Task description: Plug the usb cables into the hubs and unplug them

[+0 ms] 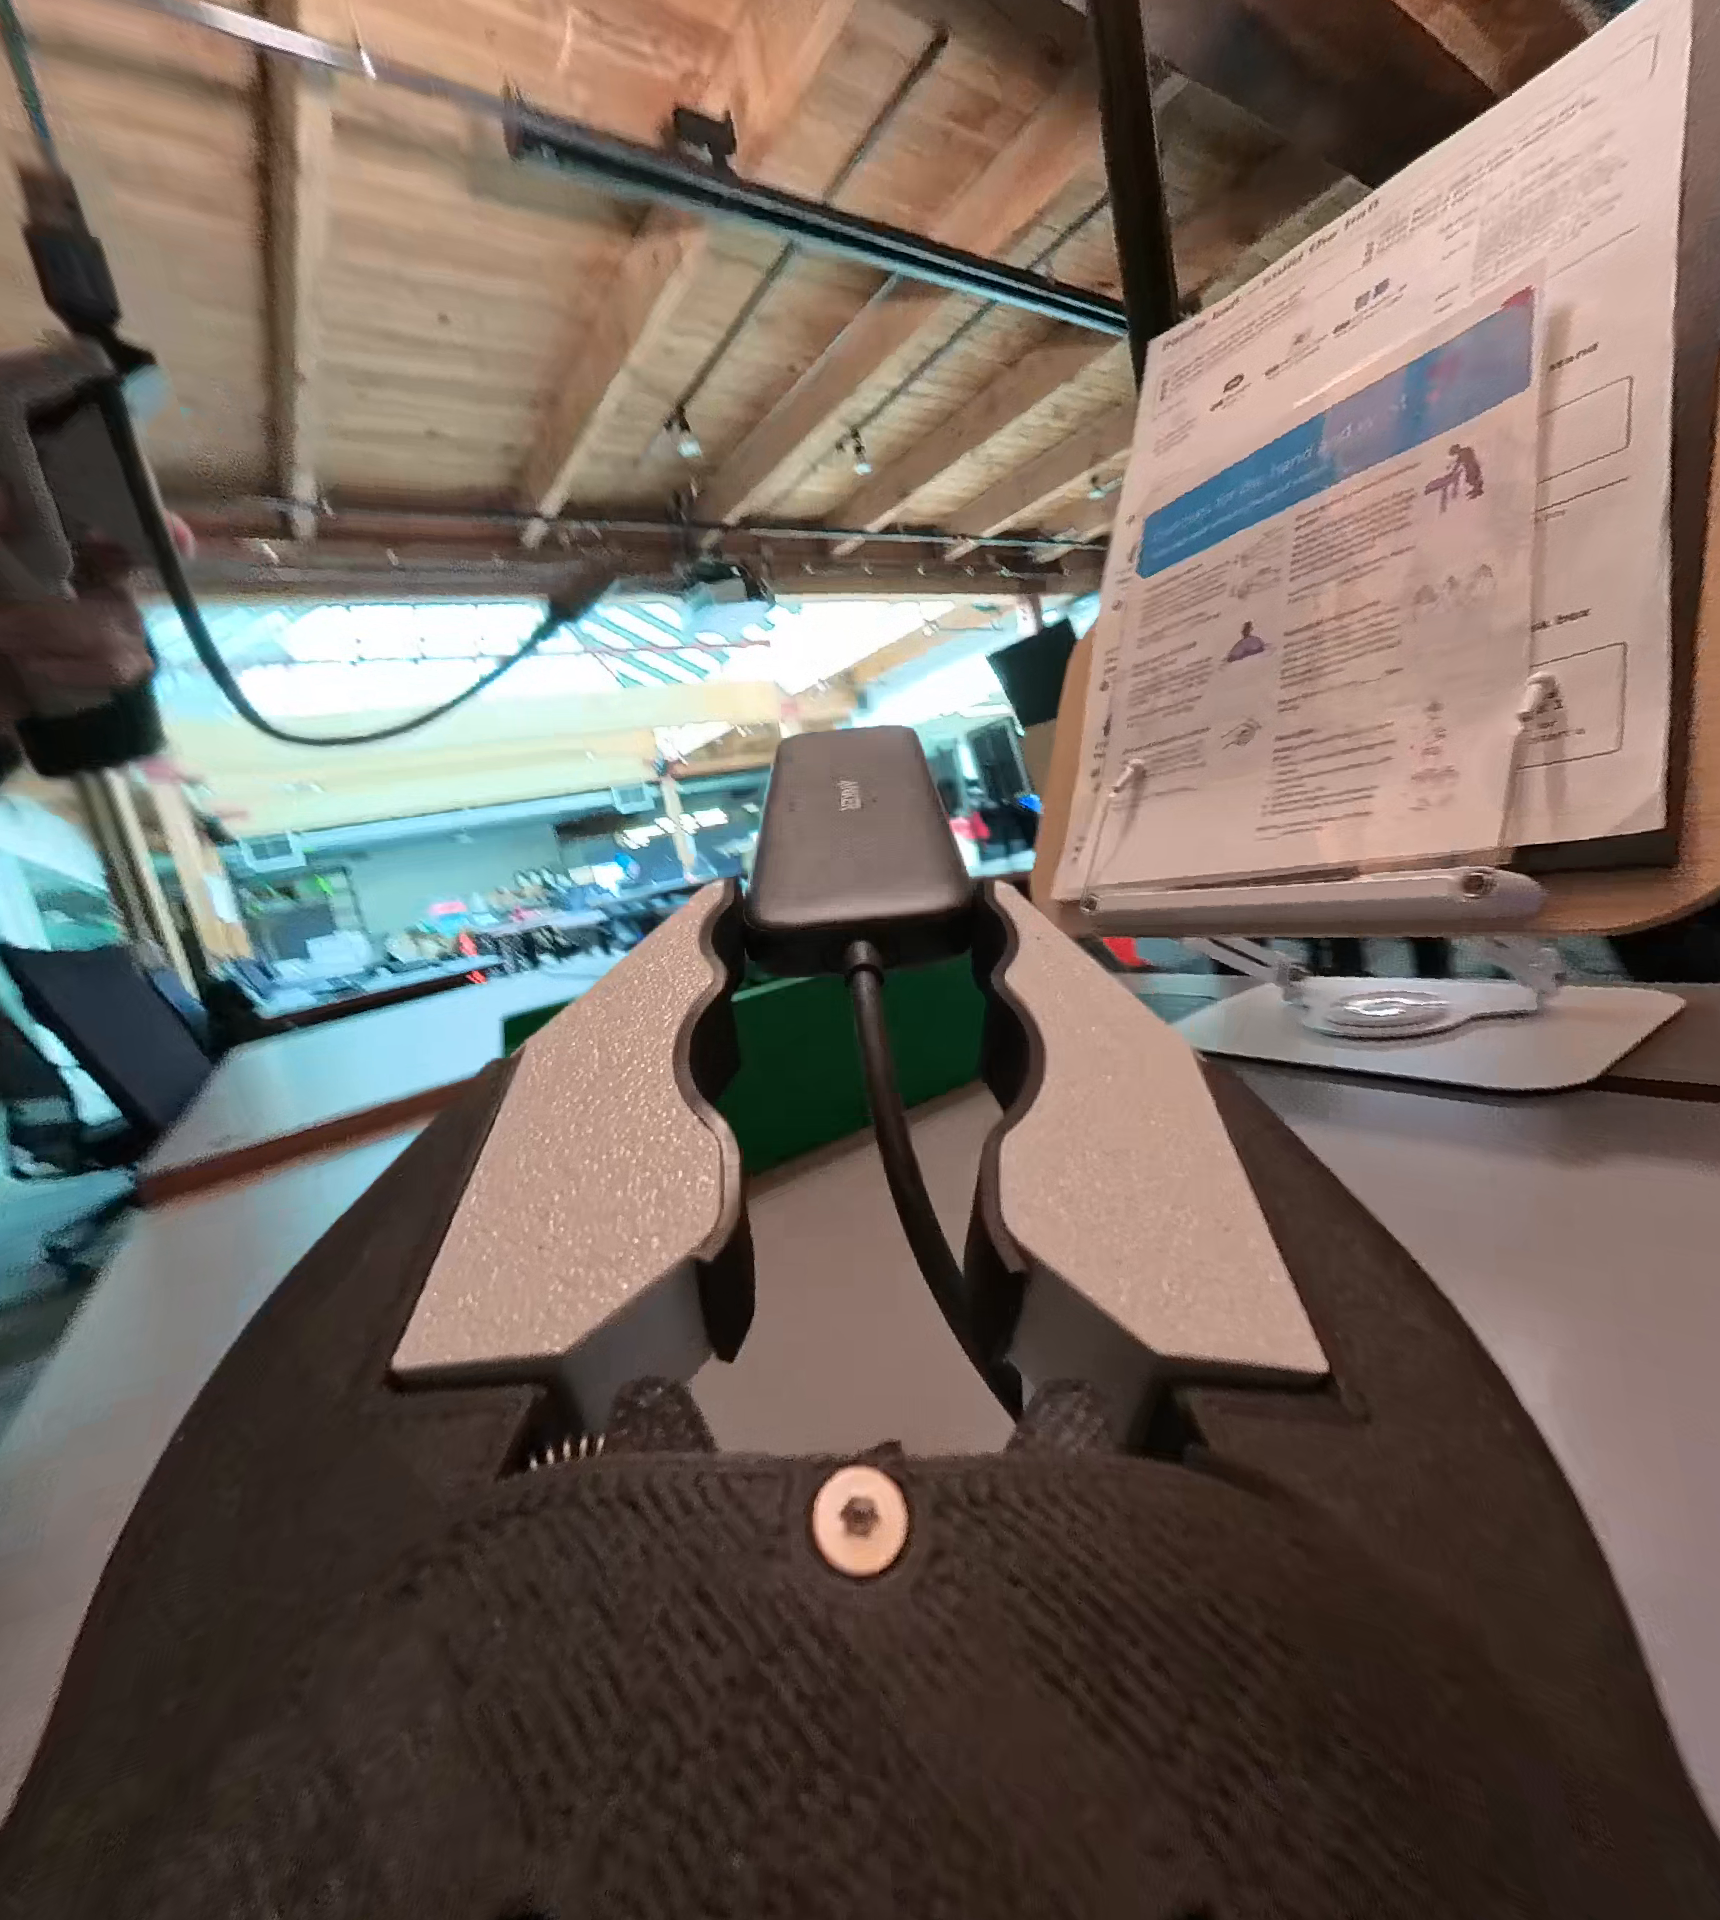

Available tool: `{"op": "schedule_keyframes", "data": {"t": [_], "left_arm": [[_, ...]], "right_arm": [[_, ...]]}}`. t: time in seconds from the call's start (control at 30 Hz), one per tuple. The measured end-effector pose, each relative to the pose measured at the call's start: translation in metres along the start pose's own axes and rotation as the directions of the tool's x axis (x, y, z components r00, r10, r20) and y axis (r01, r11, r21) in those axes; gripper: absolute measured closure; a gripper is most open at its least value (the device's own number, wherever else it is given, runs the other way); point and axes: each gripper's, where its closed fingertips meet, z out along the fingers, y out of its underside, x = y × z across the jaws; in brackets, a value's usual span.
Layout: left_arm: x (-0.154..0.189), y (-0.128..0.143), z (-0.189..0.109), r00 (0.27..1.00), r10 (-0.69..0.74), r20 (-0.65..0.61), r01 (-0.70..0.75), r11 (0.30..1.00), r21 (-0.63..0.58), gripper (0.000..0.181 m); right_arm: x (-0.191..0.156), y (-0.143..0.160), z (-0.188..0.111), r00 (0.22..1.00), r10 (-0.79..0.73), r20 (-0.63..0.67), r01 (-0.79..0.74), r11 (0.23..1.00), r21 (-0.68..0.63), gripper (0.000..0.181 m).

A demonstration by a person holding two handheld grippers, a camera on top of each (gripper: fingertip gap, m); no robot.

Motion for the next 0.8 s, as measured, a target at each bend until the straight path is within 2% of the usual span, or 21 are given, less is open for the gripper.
{"op": "schedule_keyframes", "data": {"t": [0.07,0.2,0.4,0.5,0.57,0.63,0.67,0.73,0.8], "left_arm": [[0.008,0.01,0.013,0.998,-0.055,-0.009,0.054,0.998,-0.042,0.175],[0.027,0.077,0.049,0.997,-0.073,0.0,0.071,0.966,-0.248,0.175],[0.07,0.171,0.096,0.976,-0.216,-0.024,0.181,0.87,-0.458,0.175],[0.081,0.208,0.113,0.972,-0.233,-0.016,0.188,0.822,-0.538,0.175],[0.092,0.223,0.122,0.964,-0.264,-0.046,0.193,0.804,-0.563,0.175],[0.103,0.219,0.127,0.94,-0.326,-0.102,0.222,0.809,-0.544,0.175],[0.108,0.206,0.128,0.913,-0.382,-0.146,0.264,0.823,-0.503,0.175],[0.117,0.166,0.124,0.799,-0.535,-0.275,0.413,0.82,-0.397,0.175],[0.113,0.131,0.114,0.644,-0.649,-0.406,0.57,0.76,-0.312,0.175]], "right_arm": [[0.0,-0.007,-0.003,0.997,0.076,0.035,-0.077,0.996,0.046,0.139],[0.003,-0.015,-0.008,0.986,0.148,0.07,-0.154,0.985,0.081,0.138],[0.011,-0.012,-0.009,0.99,0.139,0.021,-0.14,0.988,0.066,0.138],[0.011,-0.009,-0.007,0.994,0.107,0.002,-0.107,0.993,0.055,0.139],[0.01,-0.007,-0.006,0.997,0.077,-0.004,-0.077,0.996,0.037,0.138],[0.007,-0.006,-0.005,0.999,0.05,0.0,-0.05,0.998,0.031,0.139],[0.006,-0.007,-0.006,0.999,0.048,0.006,-0.048,0.998,0.035,0.139],[0.006,-0.012,-0.007,0.999,0.047,0.006,-0.047,0.997,0.061,0.139],[0.007,-0.017,-0.01,0.998,0.061,0.015,-0.063,0.994,0.084,0.139]]}}
